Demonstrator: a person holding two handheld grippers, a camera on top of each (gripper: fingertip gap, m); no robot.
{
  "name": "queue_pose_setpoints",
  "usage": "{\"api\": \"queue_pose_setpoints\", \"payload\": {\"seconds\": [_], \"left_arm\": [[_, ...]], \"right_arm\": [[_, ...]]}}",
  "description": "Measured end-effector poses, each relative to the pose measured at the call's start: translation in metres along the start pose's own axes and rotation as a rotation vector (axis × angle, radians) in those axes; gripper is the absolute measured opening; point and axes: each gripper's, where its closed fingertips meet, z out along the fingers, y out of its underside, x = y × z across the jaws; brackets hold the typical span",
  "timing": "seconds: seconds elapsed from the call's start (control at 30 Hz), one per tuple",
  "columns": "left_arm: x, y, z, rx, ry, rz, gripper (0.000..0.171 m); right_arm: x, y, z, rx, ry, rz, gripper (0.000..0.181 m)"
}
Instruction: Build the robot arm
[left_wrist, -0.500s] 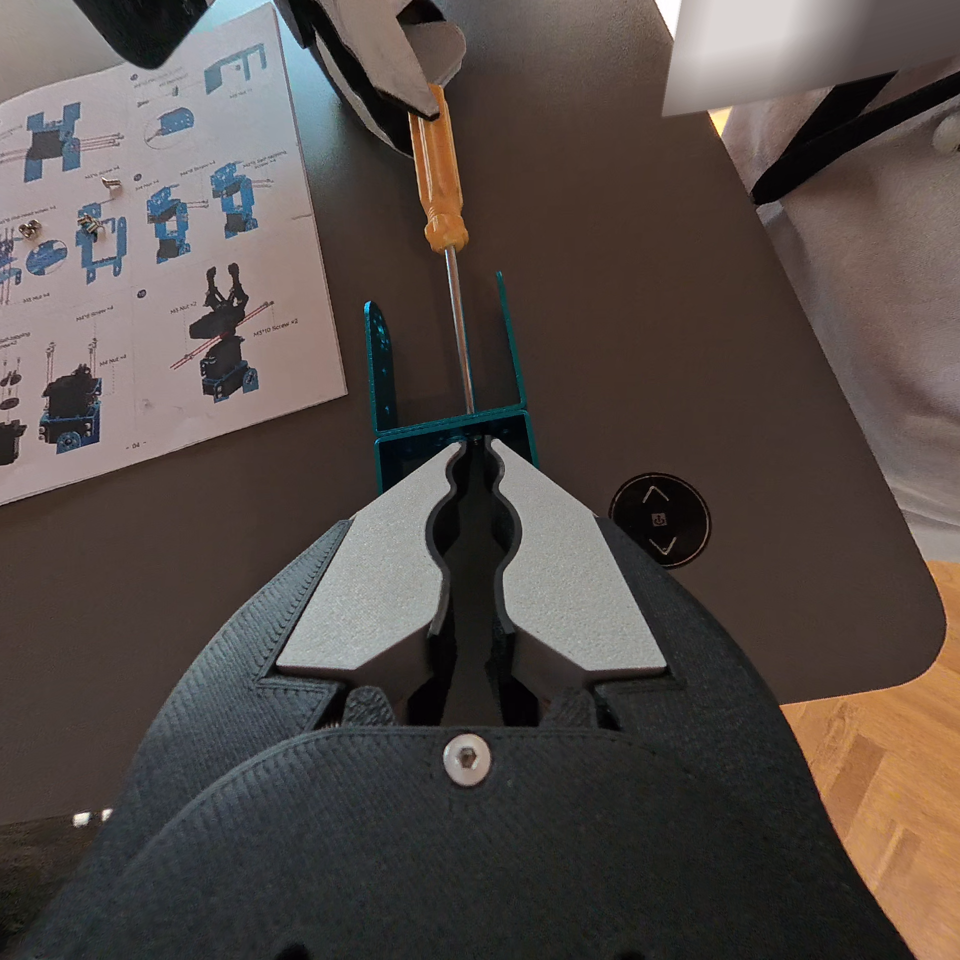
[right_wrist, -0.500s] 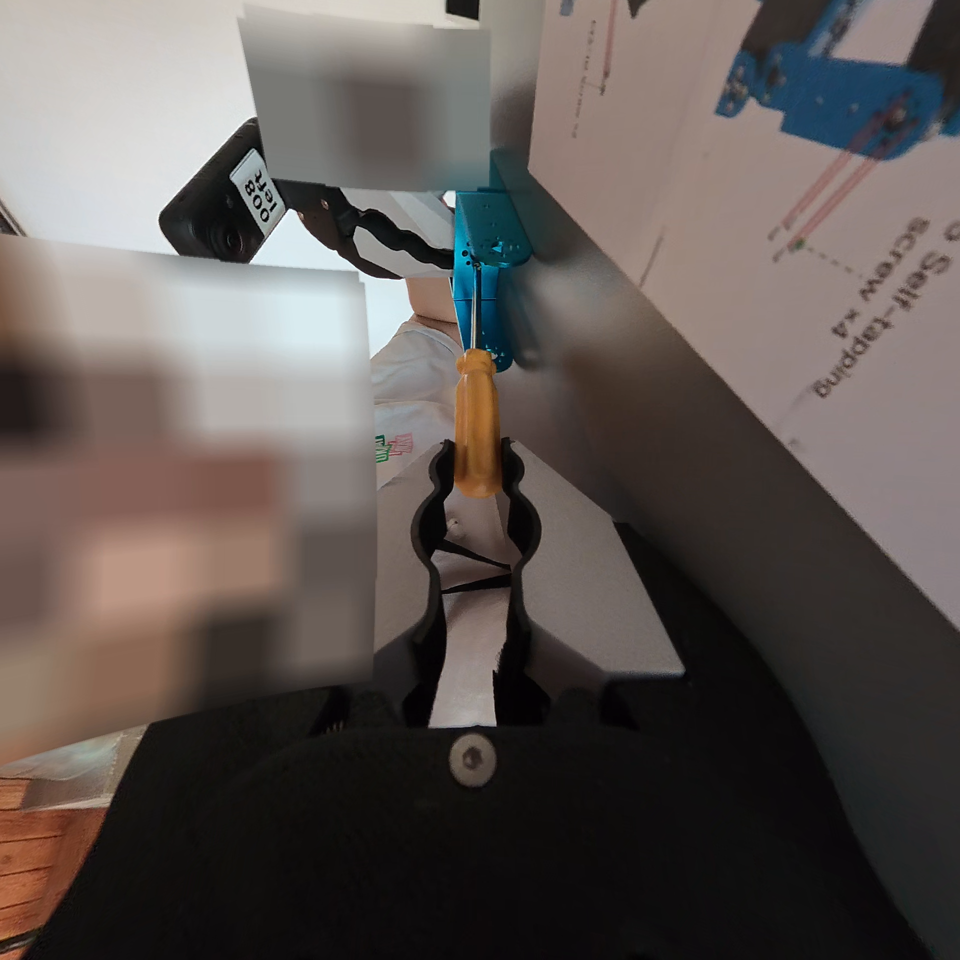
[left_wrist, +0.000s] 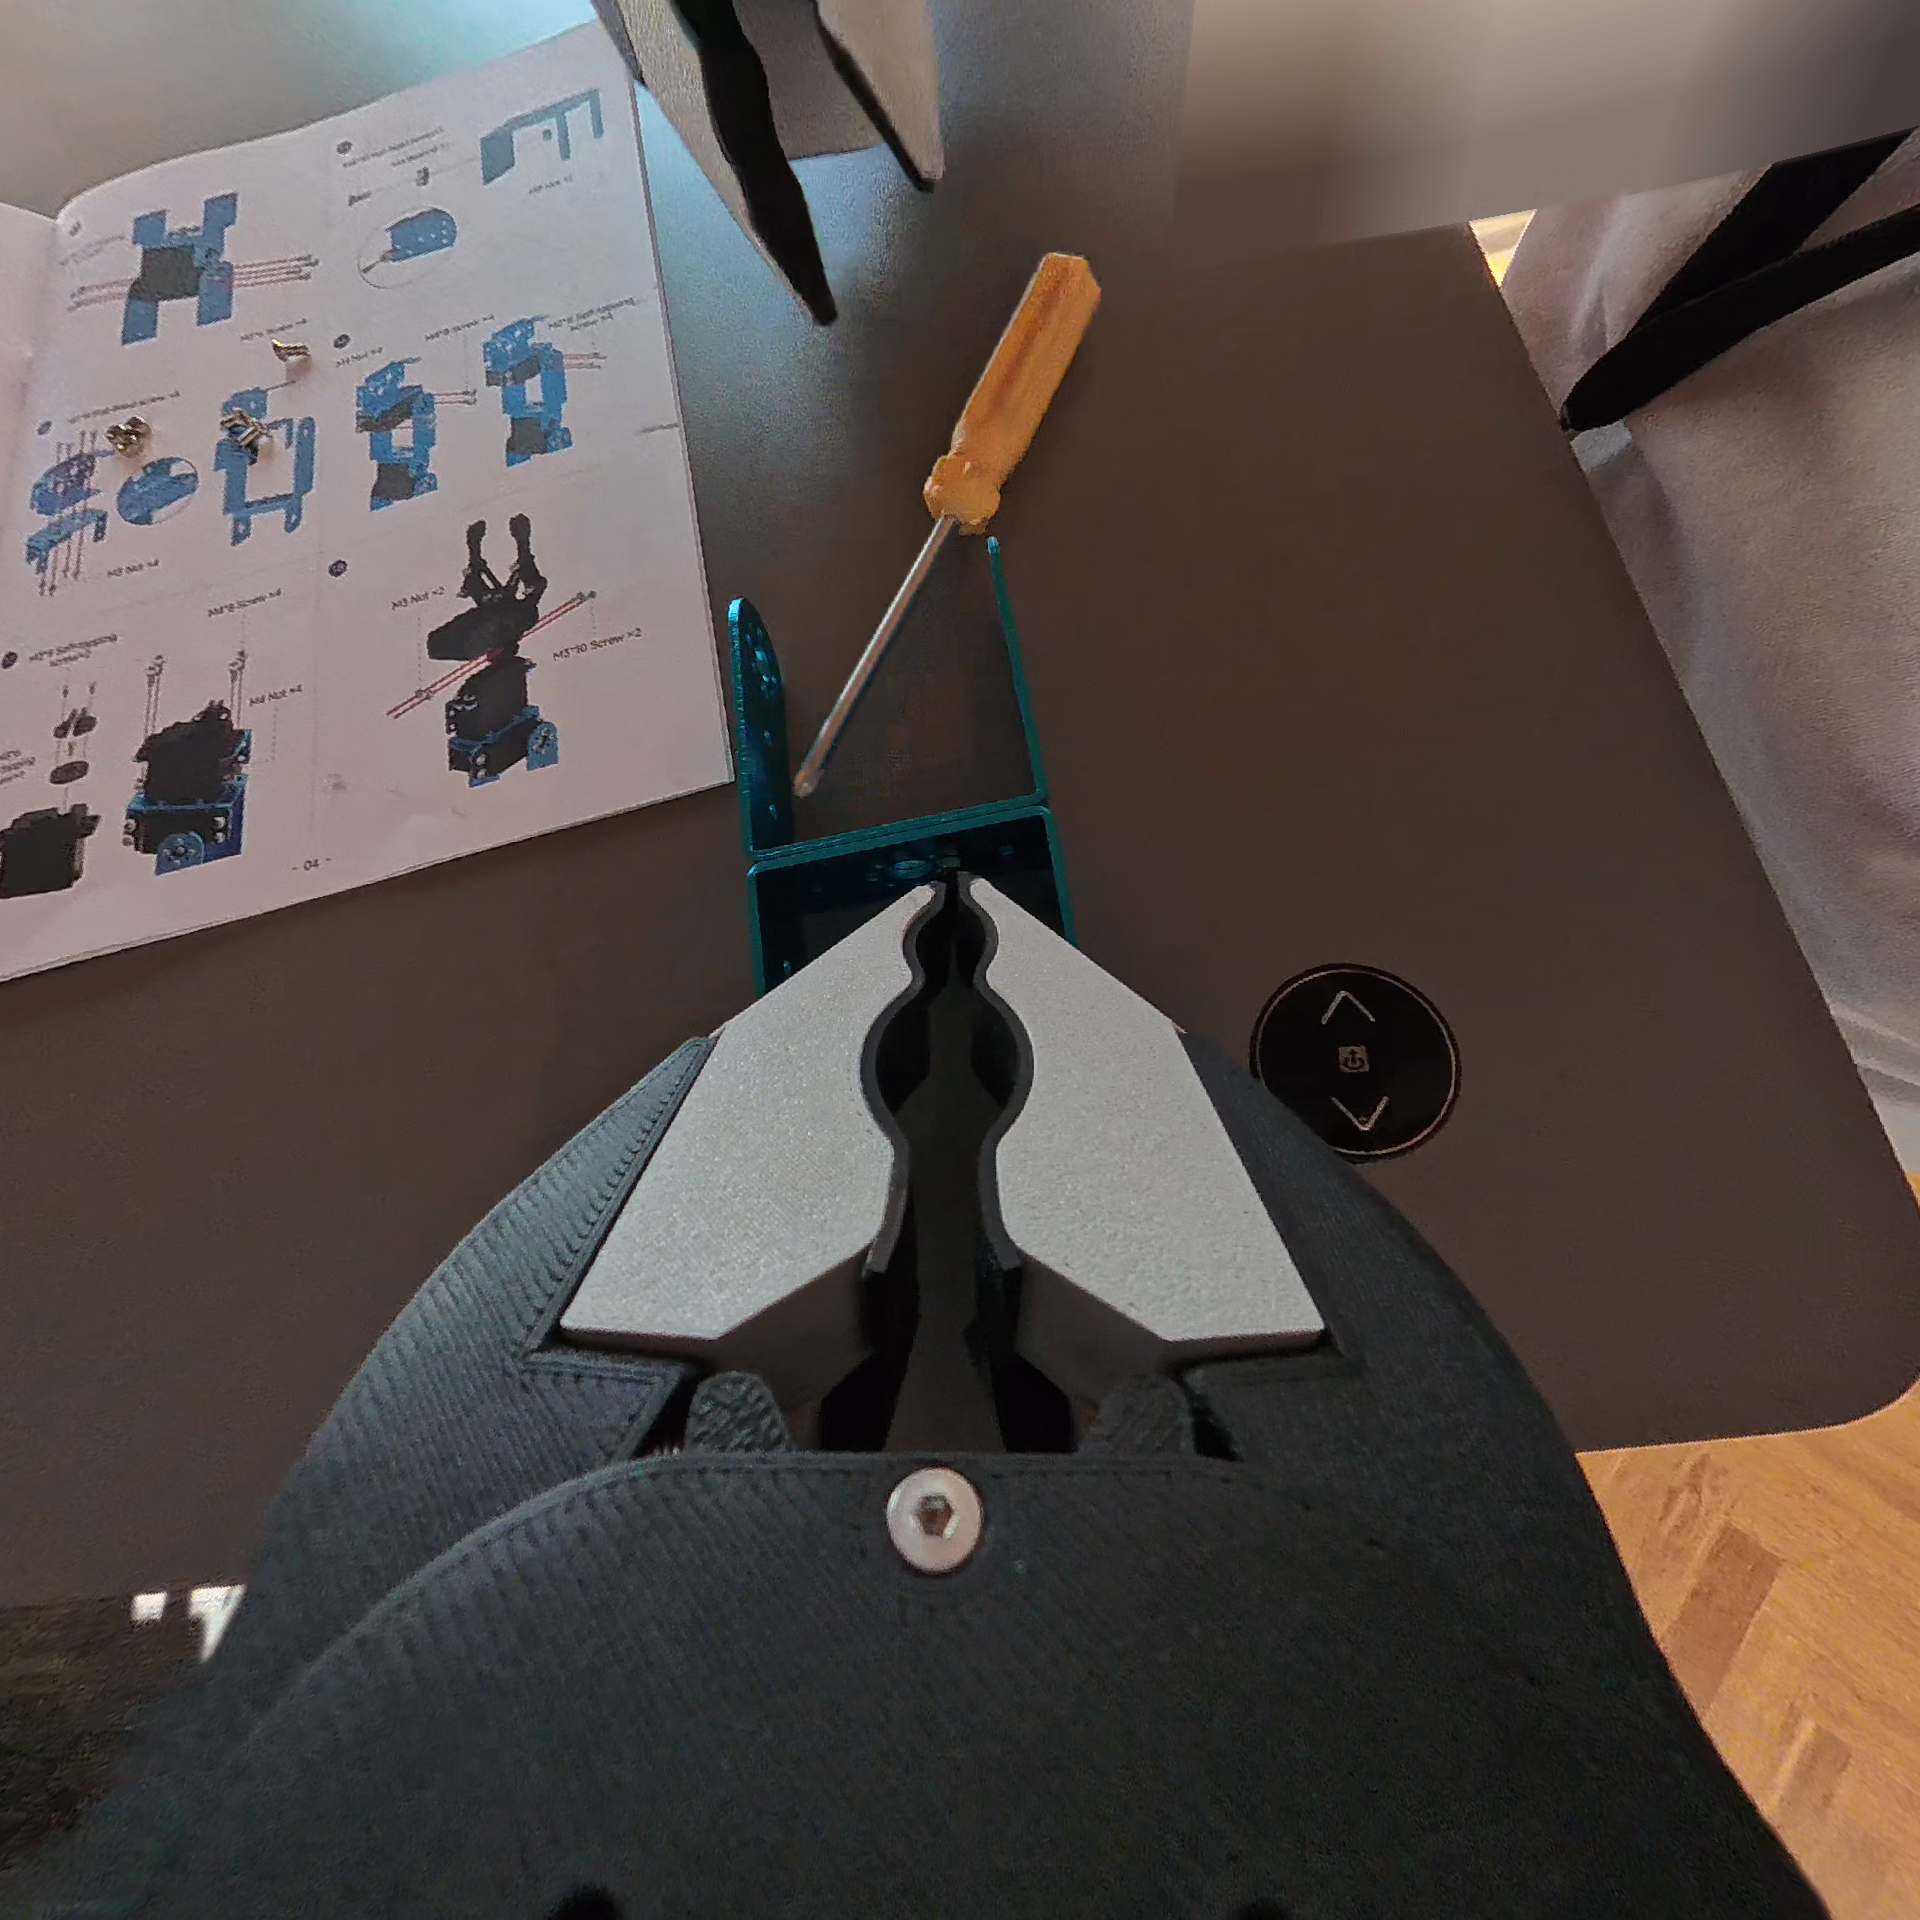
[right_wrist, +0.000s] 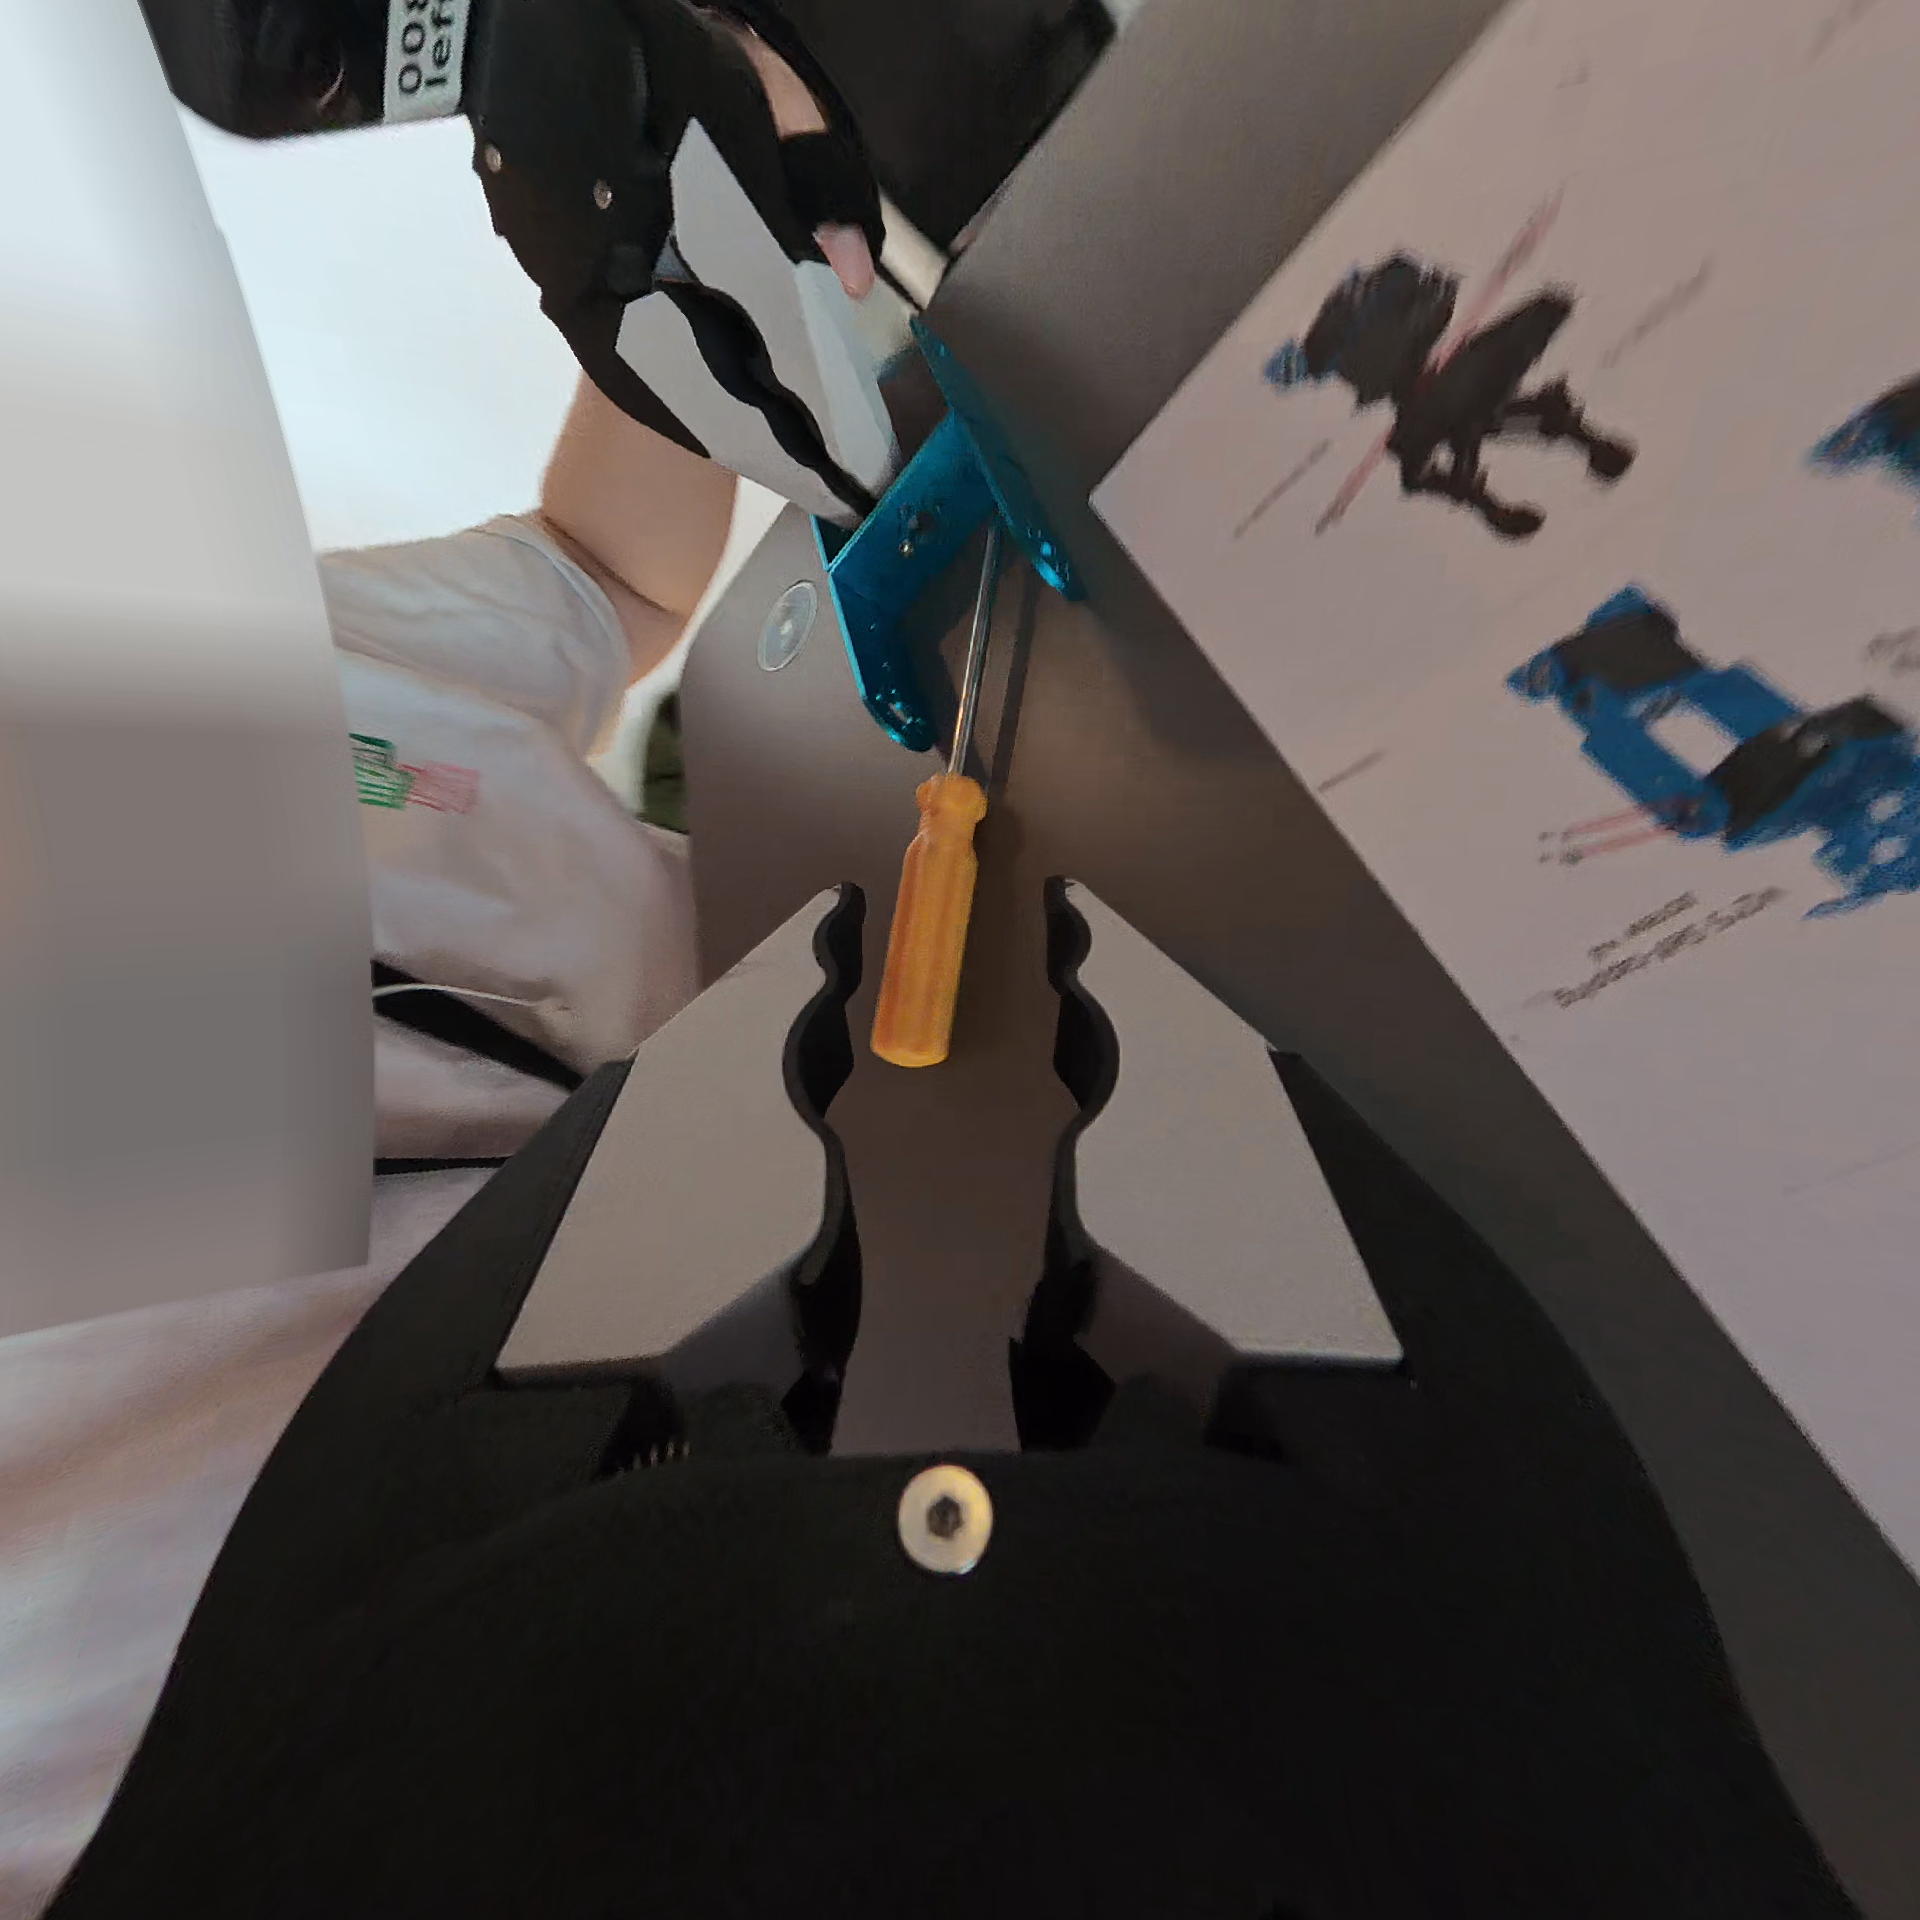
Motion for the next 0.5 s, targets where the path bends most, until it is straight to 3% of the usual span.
{"api": "queue_pose_setpoints", "payload": {"seconds": [0.17, 0.4, 0.5], "left_arm": [[-0.002, 0.000, -0.002, 0.028, 0.008, -0.061, 0.006], [-0.002, -0.004, 0.000, 0.047, 0.010, -0.049, 0.006], [-0.001, -0.005, 0.001, 0.057, 0.015, -0.053, 0.005]], "right_arm": [[0.006, 0.007, 0.005, 0.018, 0.322, -0.326, 0.045], [0.002, 0.027, 0.026, -0.148, 0.432, -0.431, 0.042], [-0.001, 0.029, 0.028, -0.158, 0.405, -0.431, 0.019]]}}
